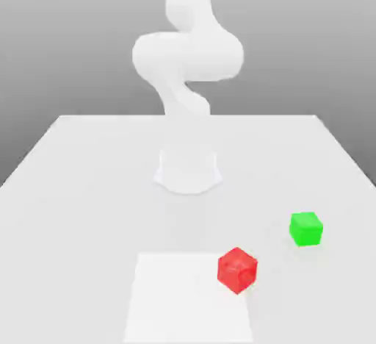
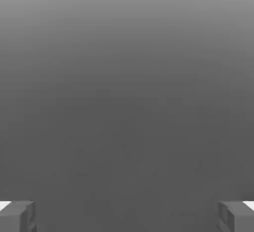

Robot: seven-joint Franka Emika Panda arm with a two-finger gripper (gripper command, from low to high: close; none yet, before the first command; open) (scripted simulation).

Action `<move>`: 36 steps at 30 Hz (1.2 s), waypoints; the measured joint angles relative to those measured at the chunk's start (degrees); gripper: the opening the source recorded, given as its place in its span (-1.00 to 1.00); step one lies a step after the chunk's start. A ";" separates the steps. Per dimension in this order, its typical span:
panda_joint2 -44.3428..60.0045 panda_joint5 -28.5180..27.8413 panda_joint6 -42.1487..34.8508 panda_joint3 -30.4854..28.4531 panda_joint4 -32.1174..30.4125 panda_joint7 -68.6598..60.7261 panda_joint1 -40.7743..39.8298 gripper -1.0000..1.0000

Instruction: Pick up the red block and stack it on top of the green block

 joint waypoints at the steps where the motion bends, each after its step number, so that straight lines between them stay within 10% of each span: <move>1: 1.95 -1.69 0.43 1.98 -0.64 2.87 -1.82 0.00; 12: 22.90 -19.65 4.02 17.01 -6.96 32.58 -15.69 0.00; 23: 40.82 -29.42 9.67 20.20 -13.81 56.32 -18.32 0.00; 30: 45.43 -23.44 17.72 21.84 -19.48 62.93 -16.90 0.00; 36: 42.86 -2.68 25.64 28.70 -25.02 57.59 -16.63 0.00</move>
